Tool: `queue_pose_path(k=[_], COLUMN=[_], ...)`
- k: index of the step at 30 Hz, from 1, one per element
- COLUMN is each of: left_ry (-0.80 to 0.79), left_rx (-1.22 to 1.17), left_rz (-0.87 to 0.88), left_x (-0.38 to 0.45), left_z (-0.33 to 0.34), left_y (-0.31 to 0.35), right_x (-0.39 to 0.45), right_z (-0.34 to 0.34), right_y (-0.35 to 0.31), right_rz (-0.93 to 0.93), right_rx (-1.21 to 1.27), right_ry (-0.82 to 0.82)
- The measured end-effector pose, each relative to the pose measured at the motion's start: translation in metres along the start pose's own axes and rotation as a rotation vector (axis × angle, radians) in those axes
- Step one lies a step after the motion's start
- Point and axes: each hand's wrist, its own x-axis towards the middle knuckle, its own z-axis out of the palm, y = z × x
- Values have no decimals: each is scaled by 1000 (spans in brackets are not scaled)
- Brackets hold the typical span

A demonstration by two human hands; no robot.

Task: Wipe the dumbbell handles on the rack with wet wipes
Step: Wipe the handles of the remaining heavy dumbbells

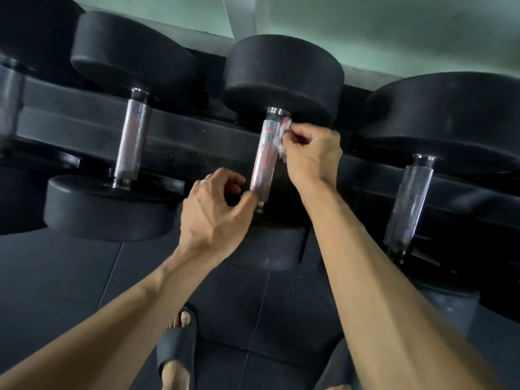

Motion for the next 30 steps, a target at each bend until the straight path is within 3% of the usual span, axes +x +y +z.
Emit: queue_pose_path(k=[5,10,12,18,20,24,28,30], left_ry=[22,43,35,48,57,92,101,96], left_rx=[48,34,13,-17,-17,60,109,116], left_rz=[51,74,57,38,48,67,12,-21], left_x=[-4,-4,-4,-4,-4,-5,-6,-7], left_z=[1,4,4,3,3,5,7,7], left_y=[2,-2,-4,-3,-4,-6,-5,-5], right_x=[-36,-5,1,-46,-38,-30,-45,-36], right_z=[-17,-3,2,-18,-20,-15,-22,-22], right_y=[16,2,1,29,25,17,30,26], right_rz=[51,-58,-49,67,57,143,155,176], right_rx=[-118,-28,-30,-188,-199,92,-89,-105], right_ry=[-221,24,48,-339,-345,-252,-455,-442])
